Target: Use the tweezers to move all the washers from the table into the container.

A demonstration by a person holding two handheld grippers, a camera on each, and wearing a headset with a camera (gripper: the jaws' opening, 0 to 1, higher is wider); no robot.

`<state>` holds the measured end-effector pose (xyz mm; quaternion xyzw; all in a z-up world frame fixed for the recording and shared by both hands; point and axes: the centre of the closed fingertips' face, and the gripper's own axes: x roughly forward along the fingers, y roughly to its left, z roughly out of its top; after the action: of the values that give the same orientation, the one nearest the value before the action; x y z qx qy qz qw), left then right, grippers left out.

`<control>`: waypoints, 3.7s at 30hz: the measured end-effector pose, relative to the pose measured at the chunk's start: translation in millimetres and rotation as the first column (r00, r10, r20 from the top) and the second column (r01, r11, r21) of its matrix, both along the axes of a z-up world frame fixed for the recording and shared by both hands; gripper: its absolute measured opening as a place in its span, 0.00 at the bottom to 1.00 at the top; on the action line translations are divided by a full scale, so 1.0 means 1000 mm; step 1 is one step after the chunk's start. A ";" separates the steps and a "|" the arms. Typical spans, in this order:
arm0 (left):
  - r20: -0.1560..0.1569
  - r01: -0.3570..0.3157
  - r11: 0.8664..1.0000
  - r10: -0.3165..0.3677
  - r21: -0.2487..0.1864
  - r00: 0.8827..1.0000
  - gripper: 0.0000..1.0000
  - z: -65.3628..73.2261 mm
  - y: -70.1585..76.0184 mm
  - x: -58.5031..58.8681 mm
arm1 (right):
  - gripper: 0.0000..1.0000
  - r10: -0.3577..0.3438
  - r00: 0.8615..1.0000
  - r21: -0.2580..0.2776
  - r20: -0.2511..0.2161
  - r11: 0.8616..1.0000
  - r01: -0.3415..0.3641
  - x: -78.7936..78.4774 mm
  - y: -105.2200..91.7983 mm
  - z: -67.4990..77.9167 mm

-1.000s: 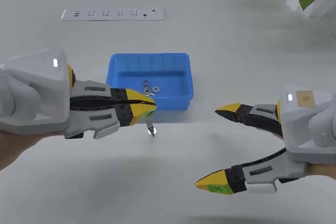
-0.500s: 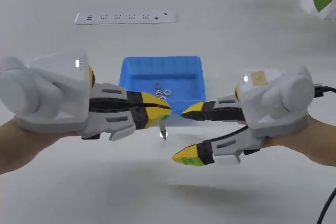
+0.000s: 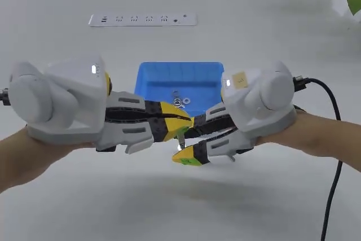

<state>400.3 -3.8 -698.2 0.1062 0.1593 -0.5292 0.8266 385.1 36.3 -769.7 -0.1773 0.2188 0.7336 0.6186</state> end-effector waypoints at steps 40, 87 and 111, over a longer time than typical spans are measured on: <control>-0.118 -0.141 0.989 0.136 -0.038 0.984 0.37 0.009 0.035 -0.044 | 0.09 0.021 0.990 0.024 0.138 0.999 -0.024 0.001 -0.013 0.031; -0.155 -0.314 0.949 0.309 -0.011 0.938 0.99 -0.013 0.077 -0.071 | 0.09 -0.076 0.978 -0.001 0.193 0.997 0.078 0.100 0.022 0.018; -0.166 -0.326 0.945 0.321 0.001 0.932 0.99 -0.014 0.078 -0.075 | 0.10 -0.088 0.983 -0.002 0.161 0.996 0.089 0.096 0.019 0.011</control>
<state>325.1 74.1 -712.4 0.0237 0.2350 -0.3950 0.8878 481.2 55.0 -758.7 -0.2287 0.1791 0.6878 0.6653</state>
